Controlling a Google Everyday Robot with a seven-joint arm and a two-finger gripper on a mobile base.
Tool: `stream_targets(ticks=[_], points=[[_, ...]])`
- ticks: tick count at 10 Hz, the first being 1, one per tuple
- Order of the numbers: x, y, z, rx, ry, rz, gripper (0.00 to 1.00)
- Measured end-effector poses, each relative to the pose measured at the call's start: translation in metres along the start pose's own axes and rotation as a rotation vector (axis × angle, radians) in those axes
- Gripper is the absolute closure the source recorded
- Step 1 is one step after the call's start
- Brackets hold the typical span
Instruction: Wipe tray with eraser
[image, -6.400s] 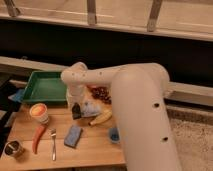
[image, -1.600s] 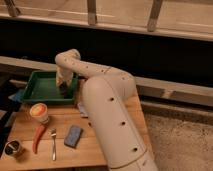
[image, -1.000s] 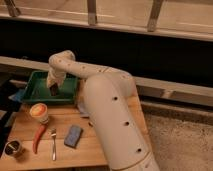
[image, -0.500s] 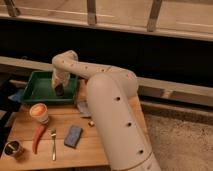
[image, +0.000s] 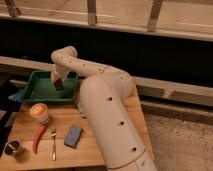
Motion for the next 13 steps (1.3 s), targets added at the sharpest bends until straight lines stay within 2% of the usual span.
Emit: stream_targets(ticks=[3, 5, 7, 9, 10, 11, 13], points=[[0.023, 0.036, 0.004, -0.061, 0.016, -0.032, 1.0], [0.033, 0.038, 0.004, -0.058, 0.021, -0.014, 1.0], [0.03, 0.022, -0.001, -0.029, 0.012, 0.007, 1.0], [0.017, 0.003, -0.005, 0.037, 0.009, 0.007, 1.0], [0.01, -0.006, -0.005, 0.093, 0.014, 0.001, 1.0], [0.007, -0.008, -0.002, 0.111, 0.019, -0.008, 1.0], [0.003, -0.003, 0.001, 0.101, 0.021, -0.038, 1.0]])
